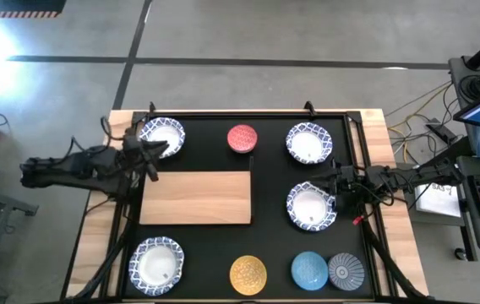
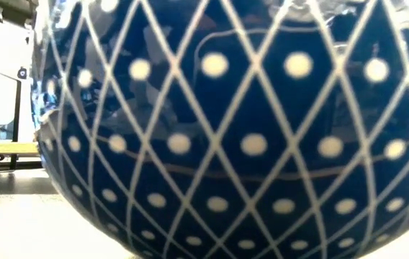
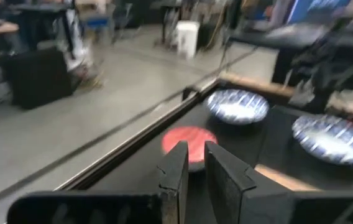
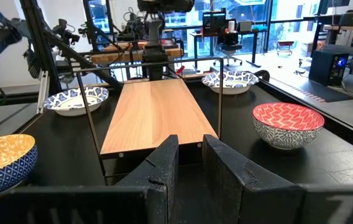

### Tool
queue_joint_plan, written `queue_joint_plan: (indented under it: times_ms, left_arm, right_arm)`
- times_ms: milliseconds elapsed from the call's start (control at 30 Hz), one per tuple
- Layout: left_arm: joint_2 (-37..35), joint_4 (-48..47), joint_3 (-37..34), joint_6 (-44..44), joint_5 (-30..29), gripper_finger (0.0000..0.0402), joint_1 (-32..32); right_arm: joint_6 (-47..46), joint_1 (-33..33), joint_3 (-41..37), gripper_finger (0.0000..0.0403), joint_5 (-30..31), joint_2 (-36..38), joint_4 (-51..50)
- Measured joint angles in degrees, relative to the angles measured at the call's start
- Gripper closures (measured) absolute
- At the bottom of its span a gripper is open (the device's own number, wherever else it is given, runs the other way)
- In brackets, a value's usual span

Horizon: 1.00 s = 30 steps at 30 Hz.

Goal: Place and stack bowls onto a shelf
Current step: Put the blue patterned bowl on the shelf

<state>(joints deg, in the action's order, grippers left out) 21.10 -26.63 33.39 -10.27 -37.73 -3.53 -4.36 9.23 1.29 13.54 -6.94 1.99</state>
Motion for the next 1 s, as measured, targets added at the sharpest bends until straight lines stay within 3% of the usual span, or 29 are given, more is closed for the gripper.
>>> queue_joint_plan:
  times_ms: [267, 433, 533, 833, 1000]
  left_arm:
    - [14.51, -16.38, 12.29, -2.28, -3.61, 0.0366, 2.0]
    - [19.99, -21.53, 15.49, -4.23, -3.0, 0.0353, 9.23]
    - [22.69, -21.52, 15.71, -3.88, 2.47, 0.0341, 16.43]
    - [33.48, -18.59, 15.64, 0.23, 26.68, 0.031, 41.13]
    - [40.03, -18.52, 15.6, 0.56, 32.69, 0.0284, 45.81]
  right_arm:
    - [0.0, 0.01, 0.01, 0.0339, -0.02, 0.0, -0.01]
    - [-0.04, 0.02, 0.0, 0.0339, -0.01, 0.0, -0.01]
    - [0.0, 0.01, -0.01, 0.0339, 0.0, 0.0, -0.01]
    - [-0.04, 0.02, 0.0, 0.0339, 0.0, 0.0, -0.01]
    - [-0.07, 0.02, 0.01, 0.0339, -0.02, 0.0, -0.01]
